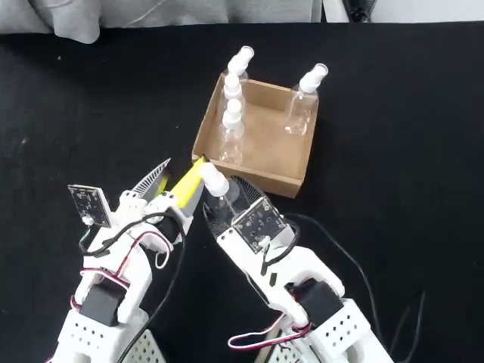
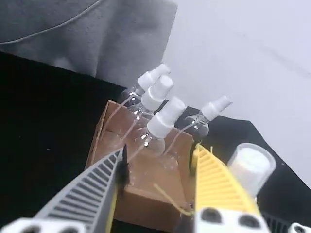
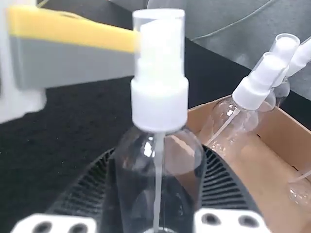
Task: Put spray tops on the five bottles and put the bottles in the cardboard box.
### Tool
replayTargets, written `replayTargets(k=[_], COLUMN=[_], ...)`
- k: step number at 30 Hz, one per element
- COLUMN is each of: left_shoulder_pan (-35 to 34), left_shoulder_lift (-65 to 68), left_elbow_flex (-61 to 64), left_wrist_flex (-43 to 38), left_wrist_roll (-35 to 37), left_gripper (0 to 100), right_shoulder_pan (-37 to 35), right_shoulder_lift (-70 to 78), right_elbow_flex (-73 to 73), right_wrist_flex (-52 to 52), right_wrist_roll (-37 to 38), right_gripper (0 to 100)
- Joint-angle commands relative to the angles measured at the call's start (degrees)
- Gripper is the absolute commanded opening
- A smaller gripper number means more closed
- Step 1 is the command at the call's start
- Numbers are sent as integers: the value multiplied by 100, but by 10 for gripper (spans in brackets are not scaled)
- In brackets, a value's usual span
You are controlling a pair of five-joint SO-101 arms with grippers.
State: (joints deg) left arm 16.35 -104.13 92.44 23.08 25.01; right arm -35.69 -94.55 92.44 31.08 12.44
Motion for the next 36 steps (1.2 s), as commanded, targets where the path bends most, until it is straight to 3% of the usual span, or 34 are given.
replayTargets(k=[1,11,36], left_shoulder_pan=[312,743,-189], left_shoulder_lift=[-44,-44,-44], left_elbow_flex=[-426,-1481,-1675], left_wrist_flex=[475,2277,2092], left_wrist_roll=[-105,-114,-97], left_gripper=[209,213,209], right_shoulder_pan=[-79,-18,-9], right_shoulder_lift=[-84,-84,-84], right_elbow_flex=[-48,-31,-40], right_wrist_flex=[-35,-26,-9], right_wrist_roll=[0,0,-44], right_gripper=[134,136,135])
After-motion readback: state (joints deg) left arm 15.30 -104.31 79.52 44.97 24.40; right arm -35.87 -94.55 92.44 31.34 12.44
